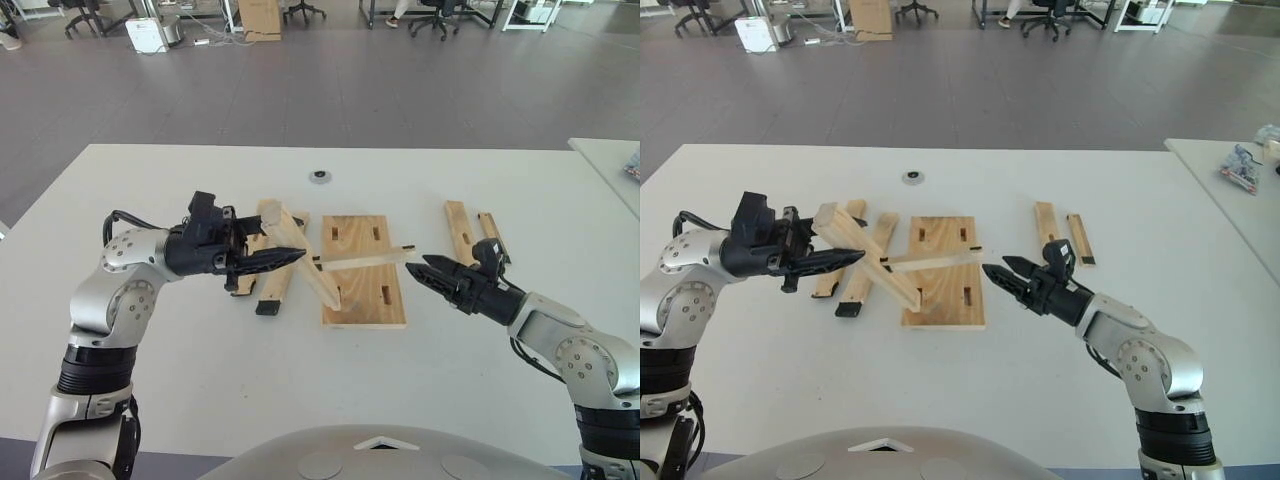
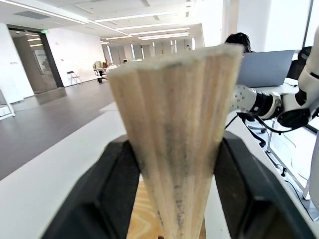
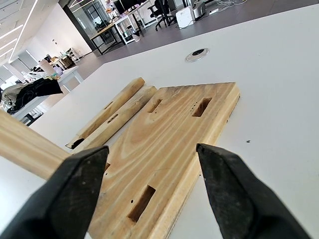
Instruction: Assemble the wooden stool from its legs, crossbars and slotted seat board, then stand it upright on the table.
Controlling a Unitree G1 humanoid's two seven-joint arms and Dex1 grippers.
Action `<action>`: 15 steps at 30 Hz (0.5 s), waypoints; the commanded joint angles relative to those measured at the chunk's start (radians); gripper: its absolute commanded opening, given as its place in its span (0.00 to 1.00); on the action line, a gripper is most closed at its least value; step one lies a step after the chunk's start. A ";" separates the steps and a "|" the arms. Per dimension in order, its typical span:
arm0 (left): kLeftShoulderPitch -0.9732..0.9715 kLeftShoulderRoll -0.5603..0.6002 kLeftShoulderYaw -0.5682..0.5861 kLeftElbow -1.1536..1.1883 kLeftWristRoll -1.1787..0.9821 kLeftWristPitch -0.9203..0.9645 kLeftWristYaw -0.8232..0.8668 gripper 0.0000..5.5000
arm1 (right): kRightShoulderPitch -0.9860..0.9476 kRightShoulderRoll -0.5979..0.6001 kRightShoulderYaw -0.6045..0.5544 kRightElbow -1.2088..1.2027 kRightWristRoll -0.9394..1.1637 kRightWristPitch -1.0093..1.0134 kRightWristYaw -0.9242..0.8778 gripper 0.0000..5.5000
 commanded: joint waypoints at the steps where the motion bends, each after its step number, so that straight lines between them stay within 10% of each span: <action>1: -0.037 0.012 -0.035 0.049 0.044 -0.034 -0.051 0.37 | -0.014 0.005 -0.008 -0.007 -0.007 0.003 -0.004 0.60; 15: -0.128 0.009 -0.067 0.197 0.090 -0.088 -0.089 0.37 | -0.028 0.016 0.011 -0.005 -0.011 0.017 0.006 0.60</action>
